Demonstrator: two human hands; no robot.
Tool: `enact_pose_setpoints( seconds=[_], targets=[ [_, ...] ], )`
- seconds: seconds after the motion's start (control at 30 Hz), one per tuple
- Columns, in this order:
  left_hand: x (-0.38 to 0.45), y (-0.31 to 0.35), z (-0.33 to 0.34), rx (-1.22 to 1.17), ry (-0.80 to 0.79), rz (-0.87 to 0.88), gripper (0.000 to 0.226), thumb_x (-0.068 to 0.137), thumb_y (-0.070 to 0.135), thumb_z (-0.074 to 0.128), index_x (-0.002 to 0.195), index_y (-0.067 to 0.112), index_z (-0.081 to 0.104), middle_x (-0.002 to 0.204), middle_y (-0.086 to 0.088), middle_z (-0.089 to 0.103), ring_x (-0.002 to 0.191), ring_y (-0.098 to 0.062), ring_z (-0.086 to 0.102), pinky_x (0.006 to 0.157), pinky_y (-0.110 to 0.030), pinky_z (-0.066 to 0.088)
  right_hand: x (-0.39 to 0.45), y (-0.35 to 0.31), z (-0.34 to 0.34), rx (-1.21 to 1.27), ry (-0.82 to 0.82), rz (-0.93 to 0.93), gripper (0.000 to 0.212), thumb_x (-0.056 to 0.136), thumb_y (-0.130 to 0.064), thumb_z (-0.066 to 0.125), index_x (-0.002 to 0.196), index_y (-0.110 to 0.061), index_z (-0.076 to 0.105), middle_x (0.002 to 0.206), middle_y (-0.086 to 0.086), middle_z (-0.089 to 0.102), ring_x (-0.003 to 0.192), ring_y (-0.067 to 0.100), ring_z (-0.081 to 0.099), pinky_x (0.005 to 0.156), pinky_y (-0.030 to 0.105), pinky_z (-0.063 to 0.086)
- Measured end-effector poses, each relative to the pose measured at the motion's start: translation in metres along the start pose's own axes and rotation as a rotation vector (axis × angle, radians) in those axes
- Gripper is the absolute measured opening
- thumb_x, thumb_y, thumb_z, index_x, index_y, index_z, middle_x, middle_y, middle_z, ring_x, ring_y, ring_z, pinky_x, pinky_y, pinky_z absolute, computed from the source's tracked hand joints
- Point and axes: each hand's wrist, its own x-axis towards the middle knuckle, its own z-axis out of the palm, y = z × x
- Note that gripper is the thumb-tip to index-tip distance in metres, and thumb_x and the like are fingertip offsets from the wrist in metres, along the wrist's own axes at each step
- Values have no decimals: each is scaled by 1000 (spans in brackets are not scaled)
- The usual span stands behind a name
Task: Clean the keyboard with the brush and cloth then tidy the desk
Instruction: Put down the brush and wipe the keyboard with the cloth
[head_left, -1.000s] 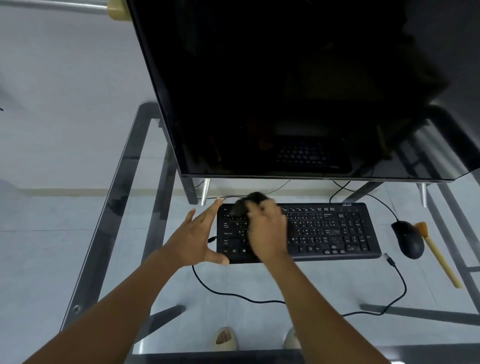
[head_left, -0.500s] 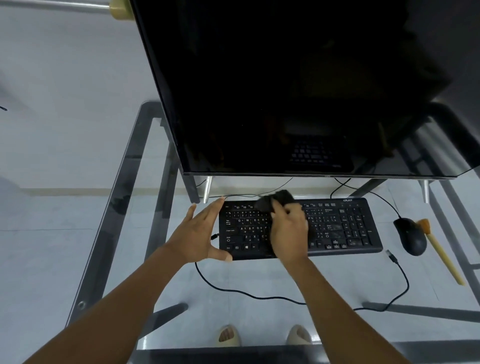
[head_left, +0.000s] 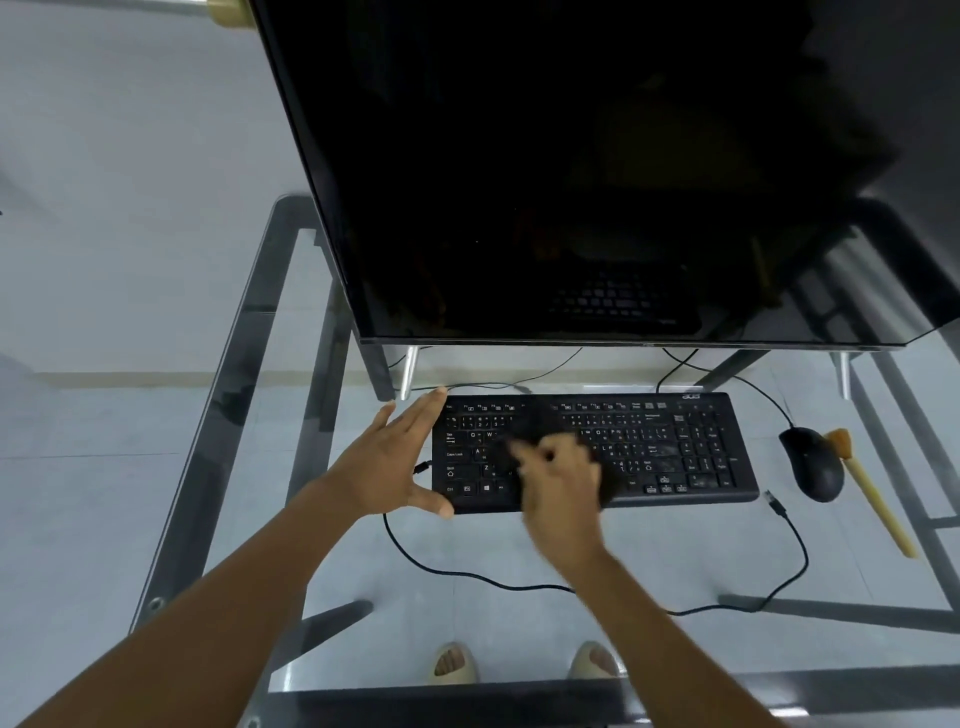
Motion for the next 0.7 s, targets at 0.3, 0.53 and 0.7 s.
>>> enact_pose_setpoints(
  seconds=[0.3,0.53,0.7],
  targets=[
    [3,1,-7,90,-33,22,143,52,79,69,150,23,-19,159,11,-11,145,-2,-10,117,-32,-14,-21,40,-18,10,-12,-79,49,74,7,63,109,-25,72,93,6,55,76,25,54,63,35,48],
    [3,1,-3,76,-12,30,144,54,69,78,151,21,-17,162,6,-5,147,-3,-5,120,-34,-7,-42,-35,10,64,-157,-270,58,71,0,70,120,-30,64,92,0,50,79,18,48,64,30,36],
    [6,5,-1,22,-40,18,143,53,76,73,150,26,-19,162,7,-6,148,-7,-5,120,-36,-9,-1,27,-15,-25,62,-13,56,74,4,68,120,-27,66,88,6,53,74,26,51,63,32,39]
  ],
)
